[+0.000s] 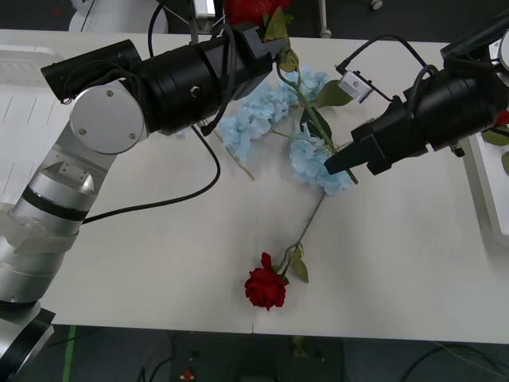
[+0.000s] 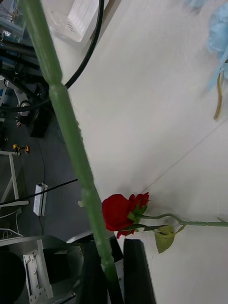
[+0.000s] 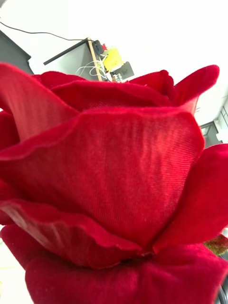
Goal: Put the red flowers into the right box and the blue flowers into the left box
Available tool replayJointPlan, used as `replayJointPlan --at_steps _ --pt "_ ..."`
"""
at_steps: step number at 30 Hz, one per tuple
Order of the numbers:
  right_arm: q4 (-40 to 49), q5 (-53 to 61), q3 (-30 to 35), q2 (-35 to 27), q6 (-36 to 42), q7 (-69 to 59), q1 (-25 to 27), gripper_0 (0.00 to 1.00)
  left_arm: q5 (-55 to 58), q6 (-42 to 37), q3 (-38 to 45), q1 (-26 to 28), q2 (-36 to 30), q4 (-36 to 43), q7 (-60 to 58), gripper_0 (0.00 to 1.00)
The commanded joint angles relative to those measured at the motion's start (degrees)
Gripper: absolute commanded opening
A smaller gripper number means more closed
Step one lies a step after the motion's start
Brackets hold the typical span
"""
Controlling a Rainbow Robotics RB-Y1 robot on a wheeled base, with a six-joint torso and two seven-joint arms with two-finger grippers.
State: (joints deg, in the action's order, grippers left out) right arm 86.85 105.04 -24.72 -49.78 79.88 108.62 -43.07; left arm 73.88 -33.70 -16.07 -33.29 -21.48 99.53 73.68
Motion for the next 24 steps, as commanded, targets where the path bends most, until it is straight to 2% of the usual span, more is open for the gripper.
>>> replayJointPlan --at_steps 1,2,4,5,6,8,11,20,22,24 --pt "1.74 -0.98 -0.06 1.0 -0.51 0.01 0.36 0.0 0.65 0.74 0.6 -0.64 0.3 0.58 1.29 0.0" --pt "1.74 -1.07 -0.06 1.09 -0.51 0.01 0.36 0.0 0.73 0.74 0.6 -0.64 0.3 0.49 1.2 0.0" --pt "1.74 -1.07 -0.06 1.09 -0.51 -0.07 0.44 0.0 0.65 0.74 0.69 -0.64 0.3 0.49 1.29 0.37" --pt "1.74 -1.15 -0.06 1.0 -0.51 -0.07 0.36 0.0 0.65 0.74 0.78 -0.55 0.3 0.49 1.29 0.63" --pt "1.74 -1.24 -0.06 1.0 -0.51 -0.07 0.44 0.0 0.82 0.74 0.86 -0.46 0.3 0.49 1.29 0.77" --pt "1.74 -1.51 -0.06 0.83 -0.51 -0.07 0.44 0.0 1.35 0.74 1.22 -0.2 -0.14 0.49 1.29 0.88" --pt "1.65 -1.86 -0.06 0.21 -0.51 -0.07 0.44 0.0 2.93 0.74 1.83 0.86 -1.2 0.58 1.73 0.94" --pt "1.65 -7.92 2.22 -2.25 -0.51 -0.07 0.36 0.0 6.8 -0.49 3.15 7.71 -9.19 0.58 3.4 1.0" --pt "1.13 -9.33 2.75 -3.13 -0.51 -0.16 0.36 0.0 6.62 -4.53 5.43 8.59 -10.51 0.58 3.66 1.0" --pt "-1.07 -10.47 4.24 -4.54 -0.25 -0.51 0.36 0.0 6.18 -12.8 10.18 8.85 -11.65 0.31 4.01 1.0"
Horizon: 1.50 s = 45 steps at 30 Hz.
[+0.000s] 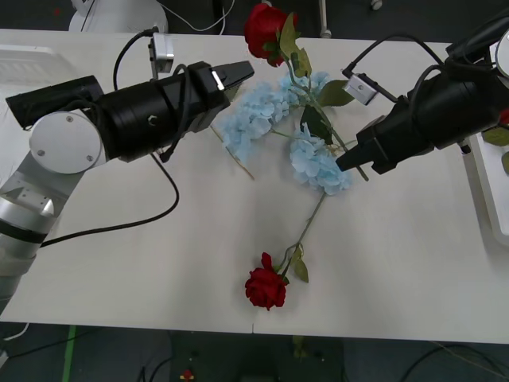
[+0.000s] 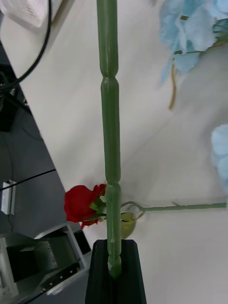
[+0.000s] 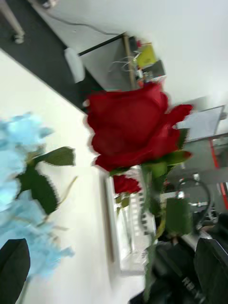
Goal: Put the red flowers into the right box and the blue flowers into the left box
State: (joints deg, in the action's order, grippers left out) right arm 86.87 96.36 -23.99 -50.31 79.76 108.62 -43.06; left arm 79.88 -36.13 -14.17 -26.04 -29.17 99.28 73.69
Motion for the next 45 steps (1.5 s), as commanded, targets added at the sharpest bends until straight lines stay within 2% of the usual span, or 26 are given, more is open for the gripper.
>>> replayJointPlan --at_steps 1,4,6,11,16,23,28,31,39,45 --pt "-2.85 -2.58 4.65 -4.97 -0.14 -0.6 0.35 0.0 -0.25 -14.93 11.27 1.61 -4.31 0.39 3.92 1.0" --pt "-8.56 -4.78 7.29 -7.43 -0.22 -0.51 0.26 0.0 -1.75 -25.39 18.48 1.26 -4.31 -1.89 4.0 1.0" --pt "-12.16 -6.09 8.34 -9.19 -0.22 -0.51 0.26 0.0 -3.15 -29.61 20.76 0.38 -4.05 -4.0 4.27 1.0" --pt "-22.18 -11.19 11.77 -13.76 -0.58 -0.25 0.17 0.0 -11.06 -32.69 20.76 -3.84 -2.47 -9.19 3.65 1.0" --pt "-32.64 -22.44 14.14 -17.36 -3.56 0.1 0.08 0.0 -23.37 -28.29 16.54 -10.25 1.4 -15.78 -2.94 1.0" --pt "-41.43 -33.95 14.4 -18.86 -5.76 0.54 0.08 0.0 -38.57 -23.55 10.3 -19.22 7.38 -26.15 -11.55 1.0" --pt "-46.18 -41.69 10.71 -17.98 -9.01 0.81 0.61 0.0 -47.8 -20.12 7.58 -24.67 11.24 -35.29 -17.09 1.0" --pt "-46.97 -46.7 8.6 -15.87 -12.0 0.1 1.49 0.0 -50.44 -17.66 7.58 -27.04 13.0 -40.65 -18.23 1.0" --pt "-49.08 -56.63 8.52 -9.98 -19.65 -1.65 4.13 0.0 -52.81 -10.19 7.58 -32.84 15.64 -54.98 -18.06 1.0" --pt "-50.13 -58.3 8.52 -8.66 -20.35 -2.09 4.13 0.0 -53.6 -8.17 5.38 -33.55 16.43 -58.58 -17.53 1.0"
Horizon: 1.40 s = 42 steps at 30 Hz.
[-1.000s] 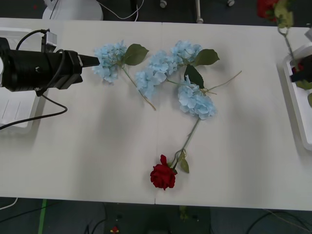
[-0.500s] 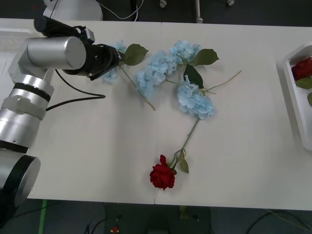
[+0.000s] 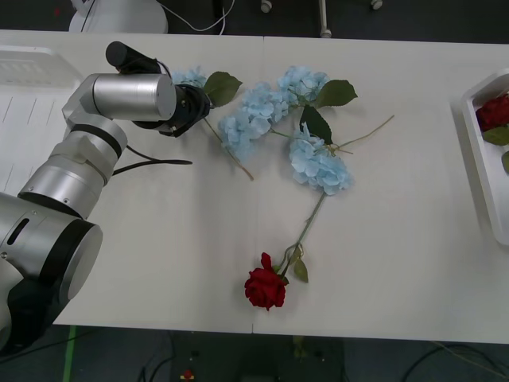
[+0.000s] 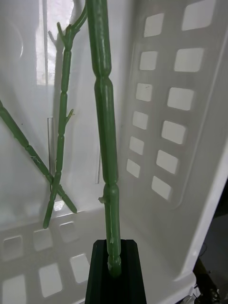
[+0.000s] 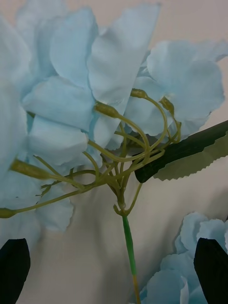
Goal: Put the red flowers into the right box and the blue flowers into the left box
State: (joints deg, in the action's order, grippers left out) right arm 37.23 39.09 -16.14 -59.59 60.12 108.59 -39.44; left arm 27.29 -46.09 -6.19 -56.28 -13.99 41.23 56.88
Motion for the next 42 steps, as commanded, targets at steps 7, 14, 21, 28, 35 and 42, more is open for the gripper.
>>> replayJointPlan --at_steps 7,14,21,28,35,42 --pt "-0.93 -0.07 1.81 0.18 -0.45 -1.63 0.5 0.7 -1.72 3.02 -6.99 -3.4 1.86 -3.26 -1.07 1.0" --pt "5.66 1.78 6.91 -2.2 5.62 0.21 0.06 0.92 -2.42 3.64 -9.63 -3.84 2.39 -5.9 -0.63 1.0" --pt "18.76 2.57 9.02 -3.07 13.35 11.99 -1.61 0.93 -2.95 3.38 -12.0 -3.75 2.39 -6.6 -0.28 0.51" --pt "27.99 10.48 6.82 -2.28 14.58 31.33 -3.89 0.93 -3.56 1.97 -12.09 -3.75 2.3 -6.78 0.52 0.0" --pt "29.04 13.82 0.58 0.09 14.41 46.41 -9.17 0.94 -3.21 -1.46 -11.65 -3.75 1.68 -5.28 1.22 0.0" --pt "29.04 9.78 -7.33 6.95 14.67 46.41 -14.79 0.94 -4.44 -11.21 -9.01 -3.75 -0.51 2.19 2.89 0.0"
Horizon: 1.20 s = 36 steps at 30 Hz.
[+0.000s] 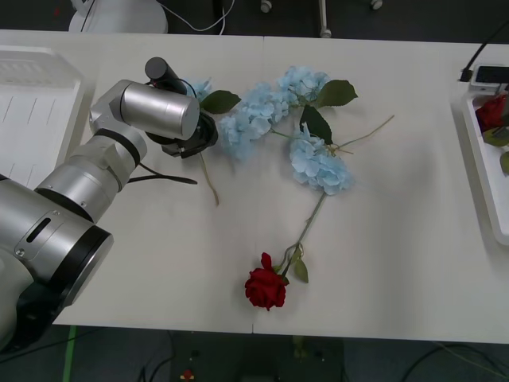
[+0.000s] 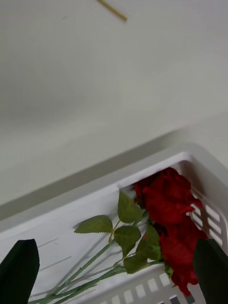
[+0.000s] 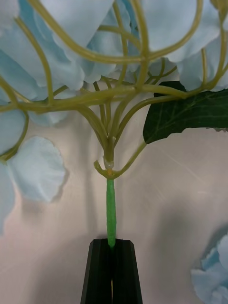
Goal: Put the red flowers into the right box and the blue flowers into the left box
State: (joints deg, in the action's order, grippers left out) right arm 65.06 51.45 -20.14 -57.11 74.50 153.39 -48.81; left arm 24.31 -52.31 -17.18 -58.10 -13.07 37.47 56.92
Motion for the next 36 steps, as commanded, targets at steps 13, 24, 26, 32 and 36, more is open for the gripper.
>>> replayJointPlan --at_steps 13,24,26,32,36 --pt "1.03 -18.67 -13.08 19.49 0.29 1.61 -7.26 0.94 -10.69 -33.56 15.33 -1.93 -7.32 23.35 16.9 0.0" --pt "-9.51 -22.8 -13.7 29.77 -0.94 1.61 -11.04 0.93 -15.17 -47.89 28.87 -0.62 -18.31 33.99 29.65 0.0" --pt "-11.89 -22.97 -13.7 31.53 -1.46 1.61 -11.92 0.94 -15.0 -48.86 33.18 1.49 -21.56 36.36 33.25 0.0" --pt "-14.87 -23.15 -14.4 34.61 -2.69 1.61 -12.89 0.94 -14.47 -45.69 40.3 9.4 -28.85 39.61 40.28 0.0" --pt "-14.87 -22.97 -15.98 35.31 -3.66 1.61 -12.89 0.93 -14.73 -43.67 42.49 13.36 -31.4 39.61 40.28 0.0"
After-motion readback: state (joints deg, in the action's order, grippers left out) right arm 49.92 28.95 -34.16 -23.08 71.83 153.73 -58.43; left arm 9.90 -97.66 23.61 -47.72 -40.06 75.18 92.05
